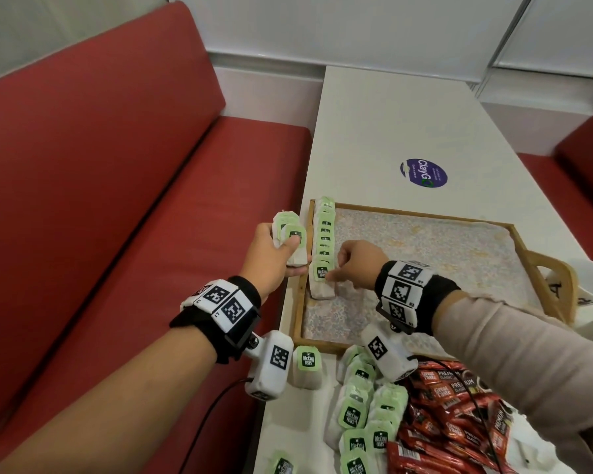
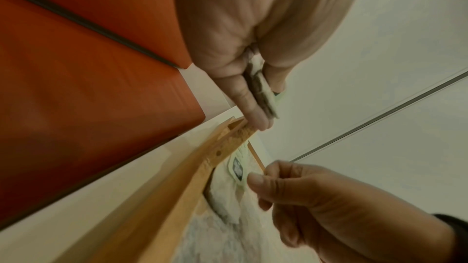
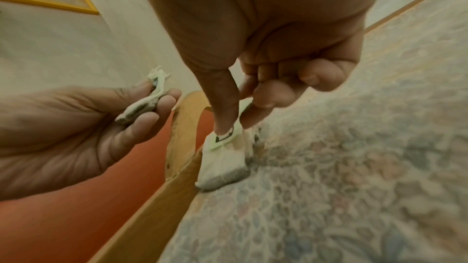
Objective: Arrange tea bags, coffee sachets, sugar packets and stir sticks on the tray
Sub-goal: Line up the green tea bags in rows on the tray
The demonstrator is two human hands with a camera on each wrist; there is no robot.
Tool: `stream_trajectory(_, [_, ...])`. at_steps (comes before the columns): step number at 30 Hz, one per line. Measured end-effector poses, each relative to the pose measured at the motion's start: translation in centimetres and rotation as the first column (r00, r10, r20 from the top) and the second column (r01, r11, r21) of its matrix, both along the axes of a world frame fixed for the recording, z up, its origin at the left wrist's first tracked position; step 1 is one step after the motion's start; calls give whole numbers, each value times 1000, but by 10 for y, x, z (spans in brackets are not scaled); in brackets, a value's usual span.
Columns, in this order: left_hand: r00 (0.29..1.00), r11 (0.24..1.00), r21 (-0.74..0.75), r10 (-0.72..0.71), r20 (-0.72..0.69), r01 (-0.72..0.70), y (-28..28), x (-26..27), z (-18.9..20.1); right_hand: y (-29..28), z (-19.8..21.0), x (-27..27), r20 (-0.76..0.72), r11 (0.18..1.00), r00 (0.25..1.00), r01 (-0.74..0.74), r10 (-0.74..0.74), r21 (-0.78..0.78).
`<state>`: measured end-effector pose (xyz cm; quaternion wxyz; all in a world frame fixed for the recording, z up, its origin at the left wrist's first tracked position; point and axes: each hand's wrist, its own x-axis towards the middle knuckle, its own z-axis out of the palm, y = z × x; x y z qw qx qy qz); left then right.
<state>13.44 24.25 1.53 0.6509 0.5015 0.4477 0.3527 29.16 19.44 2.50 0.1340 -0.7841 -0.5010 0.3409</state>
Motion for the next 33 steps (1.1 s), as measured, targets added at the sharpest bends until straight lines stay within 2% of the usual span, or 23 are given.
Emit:
stream_trajectory(2, [1000, 1000, -4, 3, -4, -3, 0, 0, 0, 0, 2, -2, -83, 994, 995, -39, 48, 105])
stream_trajectory(4, [1000, 1000, -6, 7, -8, -7, 0, 0, 0, -1, 3, -5, -115, 986, 985, -111, 125, 122])
stream_trajectory(7, [1000, 1000, -11, 4, -4, -4, -1, -1, 0, -2, 2, -9, -36, 977, 979, -199, 202, 73])
stream_trajectory(10, [1000, 1000, -9, -3, -3, 3, -2, -1, 0, -2, -3, -8, 23, 977, 977, -213, 213, -16])
stream_trajectory(13, [1000, 999, -32, -7, 4, 7, -3, 0, 2, -3, -5, -7, 22, 980, 980, -196, 196, -22])
stream_trajectory(16, [998, 996, -86, -22, 52, 26, -5, 0, 5, -3, 0, -7, 1, 981, 987, -162, 163, 104])
stream_trajectory(19, [994, 996, -60, -62, 88, 67, -7, -1, 8, -2, 10, -8, -76, 965, 994, -59, 81, 256])
stream_trajectory(23, [996, 996, 19, -88, 34, 88, -10, -2, 11, -6, 25, -14, -234, 929, 972, 60, 29, 364])
stream_trajectory(29, [994, 992, 69, -104, 23, 102, -21, -1, 15, -16, 25, -18, -292, 942, 955, 49, 53, 331])
stream_trajectory(33, [999, 998, 54, -40, 16, 39, -22, -3, 15, -22, 23, -13, -336, 945, 941, 88, 24, 314])
